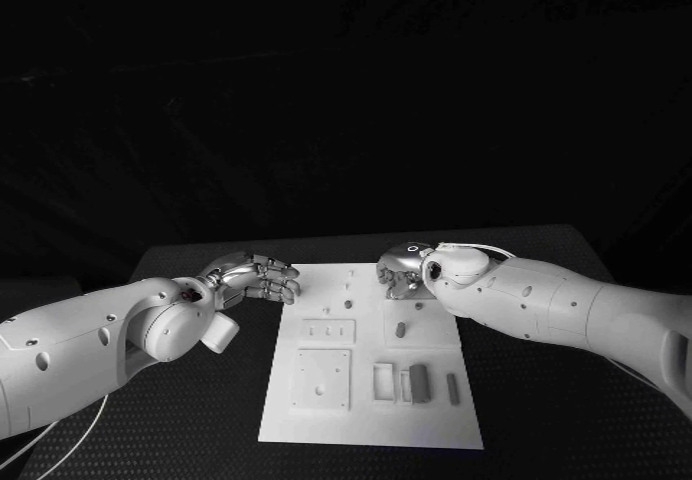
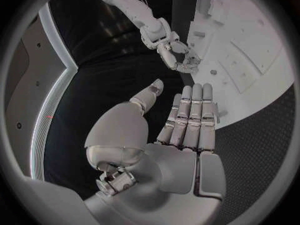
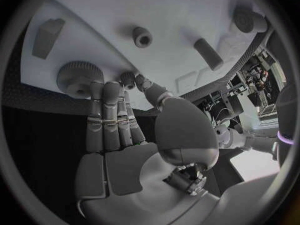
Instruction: Assemble the parts on the task board
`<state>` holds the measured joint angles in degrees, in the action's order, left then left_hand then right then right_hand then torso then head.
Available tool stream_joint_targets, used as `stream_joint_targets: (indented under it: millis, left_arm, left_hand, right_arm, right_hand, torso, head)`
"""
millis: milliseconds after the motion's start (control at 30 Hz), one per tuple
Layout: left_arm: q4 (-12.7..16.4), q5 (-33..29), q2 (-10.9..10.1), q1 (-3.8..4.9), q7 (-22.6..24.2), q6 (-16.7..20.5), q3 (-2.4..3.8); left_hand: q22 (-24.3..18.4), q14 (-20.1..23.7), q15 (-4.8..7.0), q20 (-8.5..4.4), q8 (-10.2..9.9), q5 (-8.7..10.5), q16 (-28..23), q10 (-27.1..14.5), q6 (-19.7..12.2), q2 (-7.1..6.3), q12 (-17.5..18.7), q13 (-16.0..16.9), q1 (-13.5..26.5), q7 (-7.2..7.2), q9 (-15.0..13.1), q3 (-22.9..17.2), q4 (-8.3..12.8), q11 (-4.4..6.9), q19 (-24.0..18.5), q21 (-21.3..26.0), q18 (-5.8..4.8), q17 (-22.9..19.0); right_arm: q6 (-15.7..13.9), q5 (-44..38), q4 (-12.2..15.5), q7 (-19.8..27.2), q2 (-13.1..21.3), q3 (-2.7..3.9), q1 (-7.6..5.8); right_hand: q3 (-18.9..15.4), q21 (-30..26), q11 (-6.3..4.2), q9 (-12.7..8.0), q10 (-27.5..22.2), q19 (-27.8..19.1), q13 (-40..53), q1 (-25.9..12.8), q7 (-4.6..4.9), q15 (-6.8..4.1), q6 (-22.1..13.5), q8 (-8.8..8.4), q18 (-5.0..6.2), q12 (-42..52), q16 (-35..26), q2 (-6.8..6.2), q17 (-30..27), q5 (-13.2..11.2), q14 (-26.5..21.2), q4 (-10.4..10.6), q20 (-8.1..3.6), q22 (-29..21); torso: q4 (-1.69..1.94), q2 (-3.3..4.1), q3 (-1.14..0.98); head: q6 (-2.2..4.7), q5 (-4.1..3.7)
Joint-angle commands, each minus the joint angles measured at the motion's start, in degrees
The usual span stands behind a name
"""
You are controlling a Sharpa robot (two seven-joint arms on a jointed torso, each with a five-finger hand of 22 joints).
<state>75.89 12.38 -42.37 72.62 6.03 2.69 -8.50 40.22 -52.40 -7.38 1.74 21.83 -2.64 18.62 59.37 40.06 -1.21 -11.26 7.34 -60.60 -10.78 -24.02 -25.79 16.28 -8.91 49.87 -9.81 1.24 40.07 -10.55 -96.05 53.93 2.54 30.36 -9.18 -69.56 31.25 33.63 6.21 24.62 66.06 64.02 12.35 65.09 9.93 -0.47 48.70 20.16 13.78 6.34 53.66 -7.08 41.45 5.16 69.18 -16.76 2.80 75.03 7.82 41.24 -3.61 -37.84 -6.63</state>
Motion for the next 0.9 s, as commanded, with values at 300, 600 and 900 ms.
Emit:
stream_joint_targets:
  millis: [300,600,900]
  left_arm:
    - [0.0,-0.4,0.0,-0.01,0.4,-1.0,0.04]
    - [-0.1,-0.4,0.0,-0.03,0.3,-1.0,0.04]
    - [-0.2,-0.4,0.1,-0.07,0.3,-1.1,0.04]
  left_hand:
    - [0.1,-0.5,0.05,-0.12,-0.2,-0.27,-0.1,0.1,0.4,-0.01,0.2,0.1,0.4,-2.02,0.1,0.3,0.0,-0.1,0.4,0.0,0.86,0.1]
    - [0.1,-0.4,0.05,-0.12,-0.2,-0.27,-0.1,0.1,0.4,0.02,0.3,0.1,0.4,-2.02,0.1,0.4,0.0,-0.1,0.4,0.0,0.86,0.1]
    - [0.1,-0.4,0.04,-0.11,-0.2,-0.27,-0.2,0.1,0.4,0.06,0.3,0.1,0.5,-2.02,0.1,0.4,0.0,-0.11,0.4,0.0,0.85,0.2]
  right_arm:
    - [0.3,-3.0,0.1,-1.1,0.4,-0.3,0.41]
    - [-0.1,-3.0,0.4,-1.2,0.8,-0.3,0.41]
    - [-3.4,-1.9,0.6,-0.7,0.6,-0.29,0.41]
  right_hand:
    - [1.6,0.8,-0.03,0.0,0.4,-0.9,-0.4,3.0,-0.11,0.24,0.6,-0.46,1.22,-0.8,0.7,-0.15,-0.2,0.4,-0.5,-0.1,-0.02,1.3]
    - [2.2,1.1,0.33,0.0,-0.4,-1.3,-0.7,4.1,-0.27,0.56,0.4,-0.78,1.22,-1.6,0.9,-0.72,-0.5,0.3,-0.8,-0.1,0.16,1.2]
    - [2.6,1.7,0.51,-0.1,-0.8,-0.9,-1.0,4.3,-0.34,0.74,0.0,-1.13,1.22,-1.9,1.6,-0.35,-0.6,0.4,-0.5,-0.1,0.06,1.3]
  torso:
    - [0.15,0.52,-0.17]
    - [0.24,0.78,-0.25]
    - [0.27,1.01,-0.34]
  head:
    - [0.26,-0.26]
    - [0.49,-0.22]
    - [0.87,-0.35]
